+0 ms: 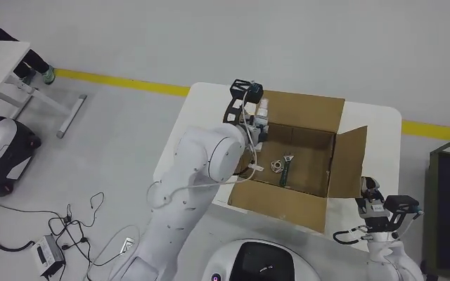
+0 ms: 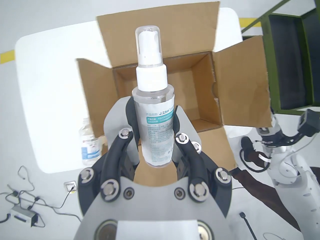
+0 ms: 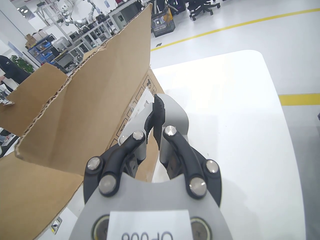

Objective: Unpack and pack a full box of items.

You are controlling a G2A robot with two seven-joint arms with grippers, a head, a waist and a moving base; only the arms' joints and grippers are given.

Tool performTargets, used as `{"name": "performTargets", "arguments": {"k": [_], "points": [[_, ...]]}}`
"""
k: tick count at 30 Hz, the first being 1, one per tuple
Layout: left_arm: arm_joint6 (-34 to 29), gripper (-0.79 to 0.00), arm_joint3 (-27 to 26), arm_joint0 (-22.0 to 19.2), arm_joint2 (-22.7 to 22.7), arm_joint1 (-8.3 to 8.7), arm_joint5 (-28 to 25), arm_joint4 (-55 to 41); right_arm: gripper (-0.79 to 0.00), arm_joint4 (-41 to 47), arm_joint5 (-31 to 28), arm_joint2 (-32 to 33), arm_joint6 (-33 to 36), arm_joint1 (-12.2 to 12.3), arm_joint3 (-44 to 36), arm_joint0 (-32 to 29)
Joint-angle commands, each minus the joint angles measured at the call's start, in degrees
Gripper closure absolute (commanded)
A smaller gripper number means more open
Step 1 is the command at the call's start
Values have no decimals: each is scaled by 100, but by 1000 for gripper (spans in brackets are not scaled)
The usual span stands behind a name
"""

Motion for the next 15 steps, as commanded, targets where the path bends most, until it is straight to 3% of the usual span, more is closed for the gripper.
{"name": "performTargets", "arguments": {"k": [1, 4, 8, 15], "points": [[-264, 0, -343, 298, -339, 83, -265, 487, 0, 0, 0, 0, 0, 0, 0, 0], [-430, 0, -592, 649, -755, 170, -560, 879, 0, 0, 0, 0, 0, 0, 0, 0], [-488, 0, -553, 1026, -917, 260, -1176, 1386, 0, 0, 0, 0, 0, 0, 0, 0], [-465, 0, -405, 1334, -1030, 284, -1184, 1258, 0, 0, 0, 0, 0, 0, 0, 0]]}}
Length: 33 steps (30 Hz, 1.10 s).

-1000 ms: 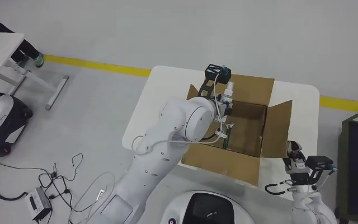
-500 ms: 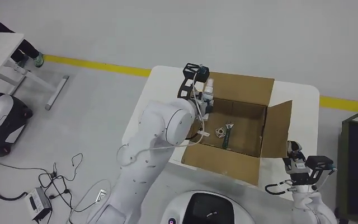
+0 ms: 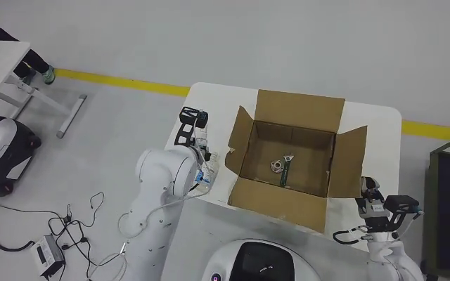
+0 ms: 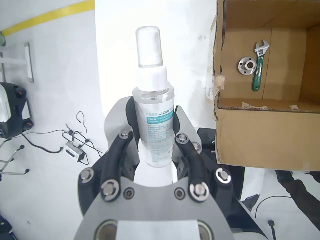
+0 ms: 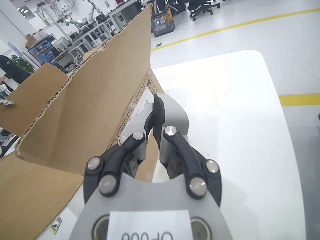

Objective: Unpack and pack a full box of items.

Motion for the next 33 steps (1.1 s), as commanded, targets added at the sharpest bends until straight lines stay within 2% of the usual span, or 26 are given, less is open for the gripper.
{"name": "performTargets", "arguments": {"k": [1, 13, 17, 23, 26, 29, 33], "points": [[0, 0, -2, -5, 3, 0, -2, 4, 0, 0, 0, 0, 0, 0, 0, 0], [0, 0, -2, -5, 3, 0, -2, 4, 0, 0, 0, 0, 0, 0, 0, 0], [366, 0, 287, 140, 55, 35, -235, 269, 0, 0, 0, 0, 0, 0, 0, 0], [974, 0, 1021, 301, -149, 117, -614, 679, 0, 0, 0, 0, 0, 0, 0, 0], [1593, 0, 1519, 405, -247, 158, -859, 684, 0, 0, 0, 0, 0, 0, 0, 0], [2249, 0, 2243, 493, -346, 208, -997, 904, 0, 0, 0, 0, 0, 0, 0, 0], [2685, 0, 3027, 368, -410, 247, -896, 1219, 0, 0, 0, 0, 0, 0, 0, 0]]}}
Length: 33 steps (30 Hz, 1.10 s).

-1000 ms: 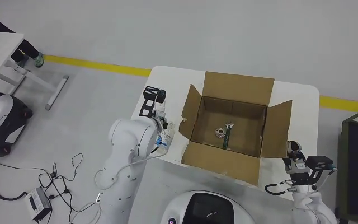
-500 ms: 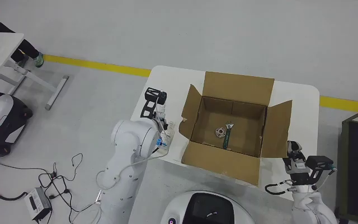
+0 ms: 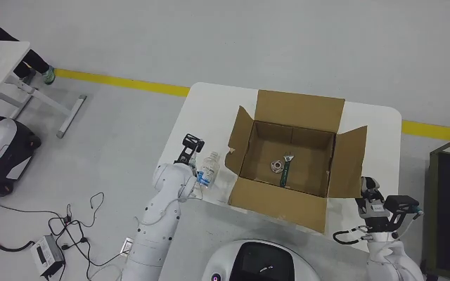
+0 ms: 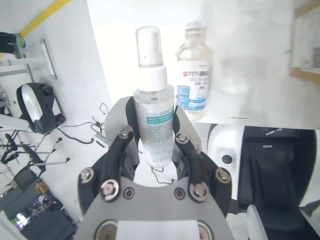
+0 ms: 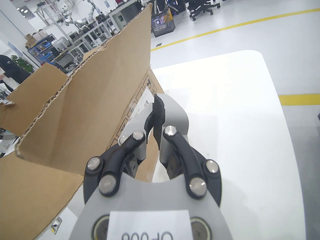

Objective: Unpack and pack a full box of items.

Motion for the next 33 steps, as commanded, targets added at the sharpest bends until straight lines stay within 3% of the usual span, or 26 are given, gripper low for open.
{"name": "performTargets", "arguments": {"k": [1, 5, 19, 23, 33], "points": [[166, 0, 340, -82, -24, 4, 64, -39, 0, 0, 0, 0, 0, 0, 0, 0], [276, 0, 647, -222, -75, 16, 38, -180, 0, 0, 0, 0, 0, 0, 0, 0], [453, 0, 790, -219, -119, 28, 123, -176, 0, 0, 0, 0, 0, 0, 0, 0], [717, 0, 1392, -450, -177, 53, 257, -75, 0, 0, 0, 0, 0, 0, 0, 0], [1737, 0, 3702, -1491, -354, 124, 291, -201, 0, 0, 0, 0, 0, 0, 0, 0]]}}
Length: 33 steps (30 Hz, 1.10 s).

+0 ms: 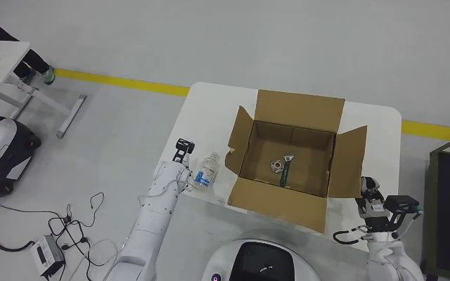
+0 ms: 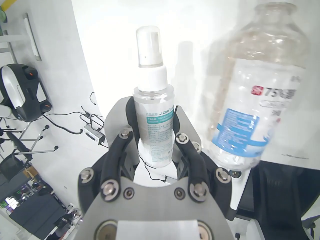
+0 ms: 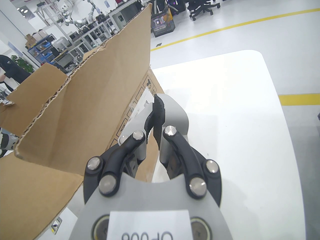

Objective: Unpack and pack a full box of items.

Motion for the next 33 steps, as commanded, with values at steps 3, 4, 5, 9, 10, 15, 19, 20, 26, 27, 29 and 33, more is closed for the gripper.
{"name": "performTargets", "arguments": {"k": [3, 4, 5, 9, 10, 15, 19, 20, 26, 27, 29, 33], "points": [[272, 0, 645, -315, 33, 32, 20, 176, 0, 0, 0, 0, 0, 0, 0, 0], [296, 0, 775, -380, 35, 40, 11, 197, 0, 0, 0, 0, 0, 0, 0, 0], [346, 0, 890, -435, 39, 47, -1, 210, 0, 0, 0, 0, 0, 0, 0, 0], [503, 0, 1320, -585, 101, 73, -15, 346, 0, 0, 0, 0, 0, 0, 0, 0], [505, 0, 1426, -627, 115, 80, -25, 373, 0, 0, 0, 0, 0, 0, 0, 0], [641, 0, 1723, -743, 240, 66, 15, 377, 0, 0, 0, 0, 0, 0, 0, 0], [633, 0, 1859, -799, 342, 35, 123, 320, 0, 0, 0, 0, 0, 0, 0, 0], [632, 0, 1887, -816, 358, 27, 148, 286, 0, 0, 0, 0, 0, 0, 0, 0], [591, 0, 2039, -887, 455, 0, 263, 189, 0, 0, 0, 0, 0, 0, 0, 0], [559, 0, 2087, -903, 473, -4, 308, 189, 0, 0, 0, 0, 0, 0, 0, 0], [548, 0, 2178, -952, 503, -14, 370, 164, 0, 0, 0, 0, 0, 0, 0, 0], [569, 0, 2313, -1048, 540, -23, 436, 107, 0, 0, 0, 0, 0, 0, 0, 0]]}}
